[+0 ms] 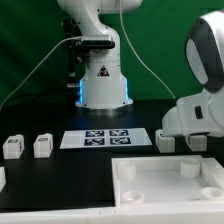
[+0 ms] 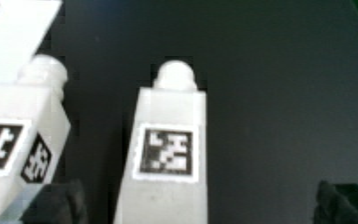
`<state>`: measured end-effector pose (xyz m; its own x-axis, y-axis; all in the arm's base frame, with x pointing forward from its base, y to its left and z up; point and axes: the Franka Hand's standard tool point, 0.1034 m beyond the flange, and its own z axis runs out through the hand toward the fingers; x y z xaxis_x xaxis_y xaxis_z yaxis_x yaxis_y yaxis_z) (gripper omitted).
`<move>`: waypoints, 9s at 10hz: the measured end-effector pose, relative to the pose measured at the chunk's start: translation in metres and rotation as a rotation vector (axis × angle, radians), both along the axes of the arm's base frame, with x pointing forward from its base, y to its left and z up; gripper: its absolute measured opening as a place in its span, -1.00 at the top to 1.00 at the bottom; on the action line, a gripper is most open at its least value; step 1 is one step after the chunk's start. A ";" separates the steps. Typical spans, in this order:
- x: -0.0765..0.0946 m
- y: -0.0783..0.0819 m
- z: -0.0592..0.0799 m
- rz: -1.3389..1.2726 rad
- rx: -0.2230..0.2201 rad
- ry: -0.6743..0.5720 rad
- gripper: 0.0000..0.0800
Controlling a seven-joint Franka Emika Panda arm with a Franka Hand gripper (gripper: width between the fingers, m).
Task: Assemble one leg
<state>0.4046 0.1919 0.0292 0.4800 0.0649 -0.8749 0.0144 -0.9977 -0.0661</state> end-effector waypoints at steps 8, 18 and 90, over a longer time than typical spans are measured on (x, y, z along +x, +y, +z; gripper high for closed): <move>-0.016 0.003 -0.013 0.057 0.078 -0.085 -0.62; -0.034 0.003 -0.025 0.063 0.078 -0.076 0.28; 0.213 -0.073 0.035 0.068 0.153 -1.588 -0.39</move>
Offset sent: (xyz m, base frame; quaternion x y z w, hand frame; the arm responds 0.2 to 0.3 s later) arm -0.0241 -0.0073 -0.0088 -0.0494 0.0431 -0.0334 0.9973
